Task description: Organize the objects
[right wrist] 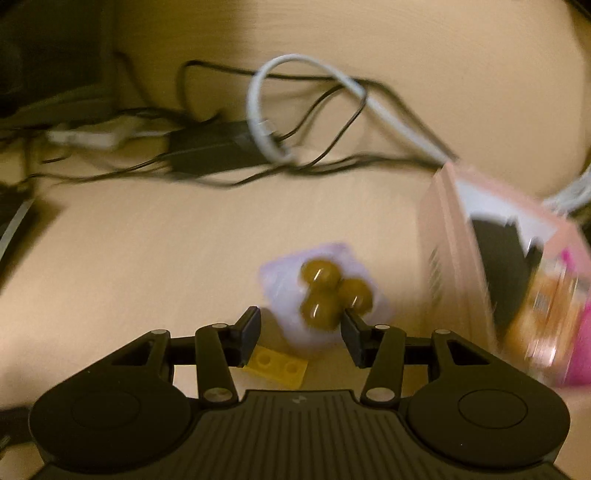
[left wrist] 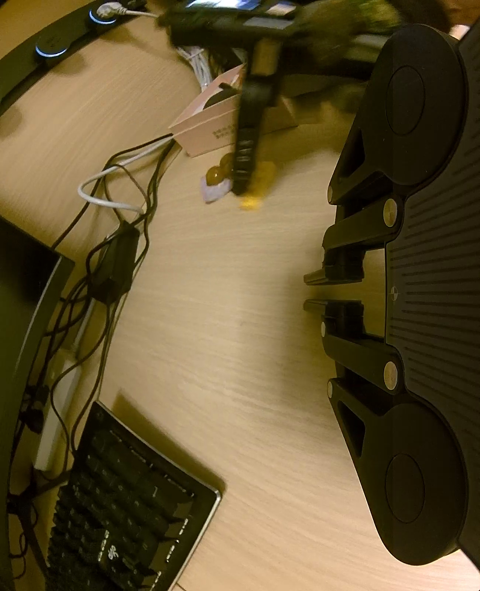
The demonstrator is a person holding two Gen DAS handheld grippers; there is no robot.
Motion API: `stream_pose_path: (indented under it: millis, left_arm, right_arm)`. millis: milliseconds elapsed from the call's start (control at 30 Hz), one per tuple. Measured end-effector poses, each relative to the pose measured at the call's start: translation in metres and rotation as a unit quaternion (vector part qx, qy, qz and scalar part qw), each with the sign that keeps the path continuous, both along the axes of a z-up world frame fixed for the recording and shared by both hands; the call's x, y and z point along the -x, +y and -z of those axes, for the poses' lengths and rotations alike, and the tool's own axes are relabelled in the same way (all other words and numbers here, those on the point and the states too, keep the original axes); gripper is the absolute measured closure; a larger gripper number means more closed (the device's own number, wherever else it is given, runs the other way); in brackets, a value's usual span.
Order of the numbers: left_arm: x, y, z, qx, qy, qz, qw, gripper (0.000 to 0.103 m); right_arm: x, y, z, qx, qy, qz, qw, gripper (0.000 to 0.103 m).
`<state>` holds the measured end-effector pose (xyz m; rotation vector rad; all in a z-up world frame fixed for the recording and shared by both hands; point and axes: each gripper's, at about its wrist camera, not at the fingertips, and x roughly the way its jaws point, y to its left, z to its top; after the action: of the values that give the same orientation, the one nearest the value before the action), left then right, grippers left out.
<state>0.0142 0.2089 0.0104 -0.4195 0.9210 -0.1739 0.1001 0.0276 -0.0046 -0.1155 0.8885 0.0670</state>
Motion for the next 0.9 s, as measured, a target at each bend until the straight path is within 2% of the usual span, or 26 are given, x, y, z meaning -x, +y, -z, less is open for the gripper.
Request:
stream_pose_path:
  millis: [133,200,233,267,300,333,367,533,633,700,800,900]
  left_arm:
    - [0.012,-0.005,-0.004,-0.003,-0.007,0.010,0.9999,0.093]
    - [0.020,-0.010,-0.007,-0.006,-0.013,0.016,0.9998,0.093]
    - [0.023,-0.012,-0.009,-0.007,-0.016,0.021,0.9996,0.093]
    - [0.026,-0.016,-0.010,-0.007,-0.019,0.026,0.9995,0.093]
    - [0.028,-0.020,-0.011,-0.008,-0.028,0.036,0.9989,0.093]
    - [0.030,-0.024,-0.011,-0.014,-0.032,0.044,0.9984,0.093]
    - [0.032,-0.030,-0.011,-0.024,-0.029,0.049,0.9981,0.093]
    - [0.037,-0.061,-0.018,-0.042,-0.048,0.100,0.9929,0.091]
    - [0.025,-0.093,-0.028,-0.073,-0.068,0.139,0.9853,0.088]
    - [0.013,-0.117,-0.033,-0.106,-0.079,0.166,0.9773,0.085]
    - [-0.001,-0.138,-0.031,-0.152,-0.067,0.181,0.9694,0.083]
    - [-0.011,-0.144,-0.023,-0.155,-0.034,0.178,0.9710,0.082]
  right_arm:
    - [0.047,-0.001,0.000,-0.033,0.018,-0.030,0.999,0.054]
    - [0.071,-0.010,-0.004,-0.050,0.013,-0.042,0.998,0.054]
    - [0.085,-0.017,-0.010,-0.054,0.001,-0.045,0.998,0.049]
    - [0.099,-0.024,-0.017,-0.053,-0.015,-0.050,0.997,0.038]
    - [0.110,-0.034,-0.022,-0.051,-0.033,-0.054,0.997,0.031]
    - [0.122,-0.045,-0.027,-0.046,-0.053,-0.057,0.996,0.019]
    - [0.133,-0.056,-0.030,-0.037,-0.070,-0.051,0.996,0.014]
    - [0.146,-0.097,-0.017,-0.032,-0.045,-0.015,0.998,0.014]
    - [0.148,-0.115,-0.010,-0.043,-0.029,0.016,0.999,0.014]
    - [0.152,-0.124,-0.009,-0.045,-0.031,0.023,0.998,0.014]
    - [0.153,-0.135,-0.004,-0.049,-0.031,0.027,0.998,0.014]
    - [0.157,-0.144,0.001,-0.053,-0.023,0.044,0.997,0.014]
